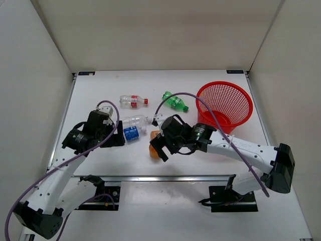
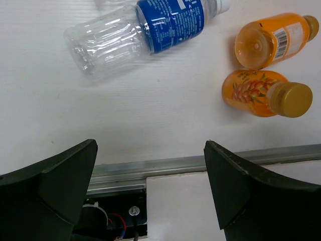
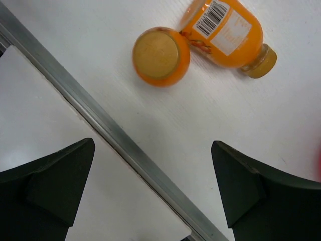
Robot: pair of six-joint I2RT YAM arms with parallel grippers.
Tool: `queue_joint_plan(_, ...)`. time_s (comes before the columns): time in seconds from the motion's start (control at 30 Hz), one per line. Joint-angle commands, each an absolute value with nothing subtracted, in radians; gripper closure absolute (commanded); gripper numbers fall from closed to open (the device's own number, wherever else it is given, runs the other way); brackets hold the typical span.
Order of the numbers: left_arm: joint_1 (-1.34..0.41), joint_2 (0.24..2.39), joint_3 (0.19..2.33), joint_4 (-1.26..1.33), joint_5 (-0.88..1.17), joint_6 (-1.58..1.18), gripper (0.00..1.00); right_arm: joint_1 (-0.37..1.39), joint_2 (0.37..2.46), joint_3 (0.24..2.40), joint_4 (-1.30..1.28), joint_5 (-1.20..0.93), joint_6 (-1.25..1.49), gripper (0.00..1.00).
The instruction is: Put the plastic bottles in the bin
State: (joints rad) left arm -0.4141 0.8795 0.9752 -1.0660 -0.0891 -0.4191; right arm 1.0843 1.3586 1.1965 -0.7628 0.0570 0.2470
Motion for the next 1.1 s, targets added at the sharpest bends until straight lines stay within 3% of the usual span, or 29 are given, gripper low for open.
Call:
queue_joint_plan(0.0,-0.434,0.842,0.965,-1.055,-0.075,-0.417,0.01,1.130,1.335,1.172,-0.642,0.129,0.223,0.01)
queue_joint_plan(0.2,-0.434,0.755,0.923,-1.071,-0.047,-0.433,0.02,1.108,1.341,1.034,-0.345,0.069,0.170,0.01)
queue_joint_plan(0.57,-0.434,0.747,0.871,-1.095,-0.067,-0.387,0.01,1.066,1.586,1.072,-0.192,0.144,0.189,0.03)
queue_joint_plan(0.6,-0.433,0.747,0.868,-1.095,-0.066,-0.388,0.02,1.066,1.618,1.092,-0.196,0.149,0.208,0.07)
queue_joint_plan(0.67,-0.426,0.749,0.868,-1.098,-0.083,-0.387,0.02,1.060,1.664,1.111,-0.204,0.140,0.225,0.23)
queue_joint_plan(0.8,-0.423,0.742,0.871,-1.094,-0.095,-0.377,0.01,1.060,1.678,1.109,-0.213,0.152,0.273,0.34)
queue_joint_plan(0.97,-0.428,0.747,0.868,-1.072,-0.064,-0.385,0.01,1.068,1.611,1.167,-0.297,0.123,0.275,0.63)
queue_joint_plan(1.07,-0.434,0.756,0.861,-1.045,-0.009,-0.355,0.01,1.081,1.518,1.224,-0.360,0.088,0.258,0.68)
